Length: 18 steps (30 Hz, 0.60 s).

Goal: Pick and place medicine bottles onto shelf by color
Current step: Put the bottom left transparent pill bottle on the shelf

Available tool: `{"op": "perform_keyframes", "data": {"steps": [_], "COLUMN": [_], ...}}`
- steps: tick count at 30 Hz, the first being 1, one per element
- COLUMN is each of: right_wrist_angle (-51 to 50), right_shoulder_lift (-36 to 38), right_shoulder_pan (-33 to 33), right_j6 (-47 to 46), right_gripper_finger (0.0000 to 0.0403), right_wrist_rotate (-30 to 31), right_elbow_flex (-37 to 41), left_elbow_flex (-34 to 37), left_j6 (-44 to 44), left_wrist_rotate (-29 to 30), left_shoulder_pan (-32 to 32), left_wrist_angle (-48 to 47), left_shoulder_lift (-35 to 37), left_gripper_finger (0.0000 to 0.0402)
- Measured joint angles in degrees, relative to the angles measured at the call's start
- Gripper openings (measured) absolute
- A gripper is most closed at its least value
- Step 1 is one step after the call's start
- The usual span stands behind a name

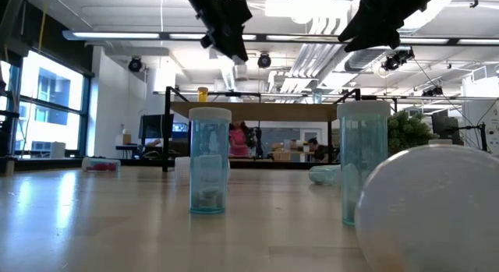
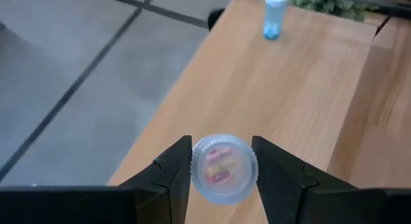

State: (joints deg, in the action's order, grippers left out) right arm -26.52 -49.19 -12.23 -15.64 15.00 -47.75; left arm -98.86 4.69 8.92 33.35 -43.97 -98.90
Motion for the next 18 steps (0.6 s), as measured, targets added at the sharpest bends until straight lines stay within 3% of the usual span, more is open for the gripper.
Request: {"op": "perform_keyframes", "data": {"steps": [9, 18], "right_wrist_angle": [0.0, -0.2], "right_shoulder_lift": [0.0, 0.0], "right_shoulder_pan": [0.0, 0.0], "right_j6": [-0.6, -0.5], "right_gripper_finger": [0.02, 0.02], "right_wrist_rotate": [0.0, 0.0], "right_elbow_flex": [0.0, 0.0], "left_elbow_flex": [-2.6, -2.6], "left_j6": [0.0, -1.5], "left_wrist_rotate": [-2.3, -3.6], "left_shoulder_pan": [2.8, 3.2], "left_wrist_angle": [-4.7, -4.7], "left_shoulder_lift": [-4.7, -4.9], "left_gripper_finger": [0.0134, 0.0134]}}
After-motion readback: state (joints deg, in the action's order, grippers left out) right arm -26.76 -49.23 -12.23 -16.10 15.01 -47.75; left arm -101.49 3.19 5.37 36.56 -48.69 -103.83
